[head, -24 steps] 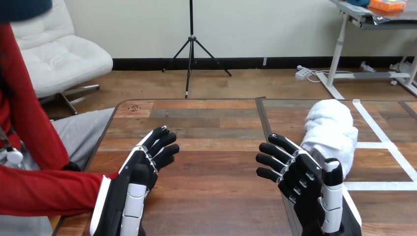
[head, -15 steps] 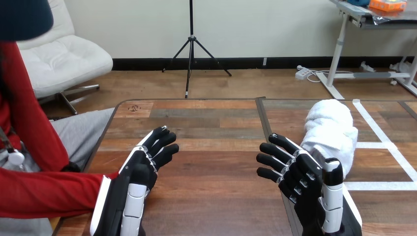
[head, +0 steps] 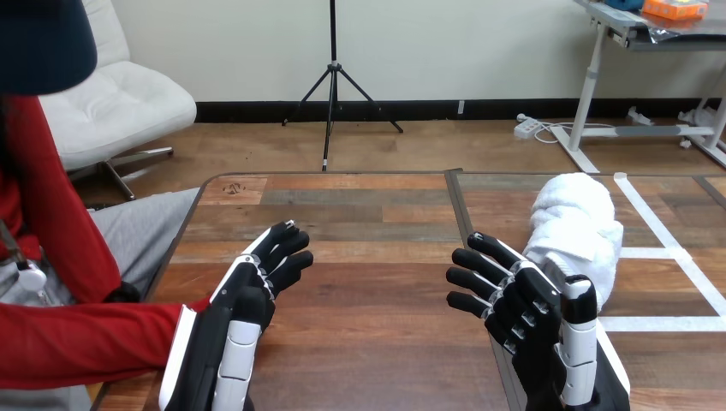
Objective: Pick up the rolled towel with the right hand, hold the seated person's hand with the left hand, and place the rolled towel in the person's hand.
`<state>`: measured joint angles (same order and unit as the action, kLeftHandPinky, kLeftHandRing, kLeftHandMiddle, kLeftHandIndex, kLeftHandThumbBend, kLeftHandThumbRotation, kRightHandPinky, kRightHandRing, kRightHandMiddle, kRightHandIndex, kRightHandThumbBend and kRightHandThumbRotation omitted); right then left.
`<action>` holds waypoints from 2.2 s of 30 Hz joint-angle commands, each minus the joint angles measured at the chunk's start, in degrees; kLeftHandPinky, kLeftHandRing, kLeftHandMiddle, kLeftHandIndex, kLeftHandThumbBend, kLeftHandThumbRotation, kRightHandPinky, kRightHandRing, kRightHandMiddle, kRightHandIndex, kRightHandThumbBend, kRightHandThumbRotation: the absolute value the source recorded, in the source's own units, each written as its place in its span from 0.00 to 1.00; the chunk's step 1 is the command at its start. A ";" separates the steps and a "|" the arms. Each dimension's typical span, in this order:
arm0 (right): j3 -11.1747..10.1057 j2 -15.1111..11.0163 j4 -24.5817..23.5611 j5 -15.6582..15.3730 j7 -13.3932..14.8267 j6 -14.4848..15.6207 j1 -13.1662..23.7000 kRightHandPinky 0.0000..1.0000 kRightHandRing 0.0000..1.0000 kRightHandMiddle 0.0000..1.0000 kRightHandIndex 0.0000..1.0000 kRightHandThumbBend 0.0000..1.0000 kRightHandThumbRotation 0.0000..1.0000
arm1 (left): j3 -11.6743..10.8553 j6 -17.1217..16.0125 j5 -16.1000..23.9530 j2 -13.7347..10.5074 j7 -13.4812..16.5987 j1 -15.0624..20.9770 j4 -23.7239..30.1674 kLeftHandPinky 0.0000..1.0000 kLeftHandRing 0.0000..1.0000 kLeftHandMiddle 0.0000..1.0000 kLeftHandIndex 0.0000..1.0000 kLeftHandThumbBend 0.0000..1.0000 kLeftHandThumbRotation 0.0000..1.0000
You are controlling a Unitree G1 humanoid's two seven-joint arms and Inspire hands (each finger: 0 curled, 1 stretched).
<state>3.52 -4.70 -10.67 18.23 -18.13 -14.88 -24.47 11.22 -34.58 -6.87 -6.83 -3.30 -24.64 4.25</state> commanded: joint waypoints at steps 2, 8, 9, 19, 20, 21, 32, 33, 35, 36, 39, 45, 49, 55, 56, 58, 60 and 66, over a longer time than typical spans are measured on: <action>-0.36 0.54 -2.09 0.08 -0.31 -1.00 2.96 0.79 0.82 0.83 0.83 0.91 1.00 | -1.07 -0.36 -0.17 2.40 0.04 2.46 2.04 0.86 0.83 0.84 0.84 0.72 1.00; -0.37 0.02 -1.22 -0.80 -0.46 -0.91 3.99 0.81 0.83 0.83 0.84 0.91 1.00 | -1.23 -0.27 0.02 2.40 0.04 2.55 2.09 0.86 0.83 0.84 0.83 0.73 1.00; -0.51 -0.05 -0.66 -0.71 -0.60 -0.79 4.75 0.81 0.83 0.83 0.84 0.91 1.00 | -1.21 -0.22 0.04 2.42 0.03 2.56 2.10 0.87 0.83 0.84 0.83 0.73 1.00; -2.08 -0.59 3.81 0.52 -1.73 0.62 11.68 0.86 0.84 0.85 0.85 0.90 0.97 | -0.74 0.07 0.29 2.68 -0.11 2.89 1.85 0.87 0.83 0.84 0.83 0.73 1.00; -2.21 -0.54 4.11 0.57 -1.78 0.65 12.09 0.86 0.84 0.85 0.85 0.91 0.97 | -0.71 0.07 0.33 2.71 -0.10 2.92 1.83 0.86 0.83 0.84 0.84 0.72 1.00; -2.60 -0.50 5.13 0.70 -1.66 0.88 13.63 0.86 0.84 0.84 0.85 0.91 0.96 | -0.59 0.06 0.30 2.75 -0.18 2.94 1.87 0.86 0.83 0.84 0.84 0.72 1.00; -5.55 -0.33 11.53 1.08 0.14 3.39 23.31 0.91 0.89 0.86 0.86 0.94 0.93 | -0.13 0.27 -0.27 2.76 -0.75 2.90 2.28 0.81 0.83 0.85 0.85 0.71 0.98; -5.92 -0.62 12.56 0.66 0.39 3.36 24.63 0.92 0.89 0.86 0.86 0.94 0.94 | -0.11 0.38 -0.25 2.76 -0.71 2.76 2.50 0.81 0.83 0.85 0.85 0.71 0.98; -6.35 -0.85 13.72 0.14 0.64 3.21 26.01 0.93 0.90 0.87 0.87 0.93 0.94 | -0.10 0.50 -0.25 2.76 -0.68 2.61 2.74 0.80 0.82 0.86 0.85 0.70 0.98; -6.72 -1.18 14.83 -0.39 0.97 3.00 27.32 0.94 0.90 0.87 0.87 0.93 0.94 | -0.07 0.59 -0.41 2.73 -0.75 2.45 2.94 0.79 0.82 0.86 0.85 0.70 0.98; -7.51 -1.93 17.11 -1.31 1.48 2.72 29.92 0.95 0.91 0.88 0.88 0.92 0.95 | -0.04 0.73 -0.72 2.66 -0.91 2.15 3.26 0.78 0.82 0.86 0.85 0.70 0.98; -9.15 -3.60 22.04 -2.47 2.12 1.88 34.80 0.99 0.92 0.90 0.90 0.93 0.96 | -0.20 0.99 -0.56 2.74 -0.73 1.50 3.57 0.76 0.82 0.85 0.85 0.71 0.96; -10.18 -4.55 25.34 -3.65 3.06 0.64 37.61 1.00 0.93 0.91 0.92 0.94 0.94 | -0.29 0.78 -0.50 2.58 -0.84 1.16 3.56 0.76 0.81 0.84 0.84 0.71 0.96; -11.30 -6.57 30.43 -5.89 4.63 -1.63 41.17 0.98 0.93 0.92 0.93 0.97 0.92 | -0.39 0.68 -0.49 2.43 -0.94 0.93 3.62 0.75 0.81 0.84 0.85 0.70 0.97; -11.44 -6.75 31.06 -6.15 4.78 -1.94 41.56 0.97 0.92 0.92 0.93 0.98 0.91 | -0.38 0.75 -0.54 2.44 -0.94 0.88 3.69 0.75 0.81 0.84 0.85 0.70 0.97; -11.75 -7.25 32.91 -7.48 6.31 -2.70 42.88 0.96 0.92 0.91 0.93 0.99 0.91 | -0.36 1.05 -0.70 2.44 -0.92 0.72 3.91 0.75 0.81 0.84 0.85 0.70 0.97; -11.89 -7.80 34.76 -8.79 7.58 -3.53 44.09 0.95 0.91 0.91 0.92 0.99 0.90 | -0.37 1.19 -0.73 2.41 -0.92 0.63 4.01 0.75 0.80 0.84 0.85 0.70 0.97; -11.95 -9.81 40.37 -12.21 10.23 -5.62 47.48 0.92 0.91 0.91 0.92 1.00 0.89 | -0.45 1.36 -0.67 2.35 -0.94 0.63 4.10 0.73 0.79 0.83 0.84 0.71 0.96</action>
<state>-6.41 -11.71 24.01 8.72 -10.54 -16.18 14.21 10.93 -33.10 -6.73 -6.93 -4.10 -25.23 4.66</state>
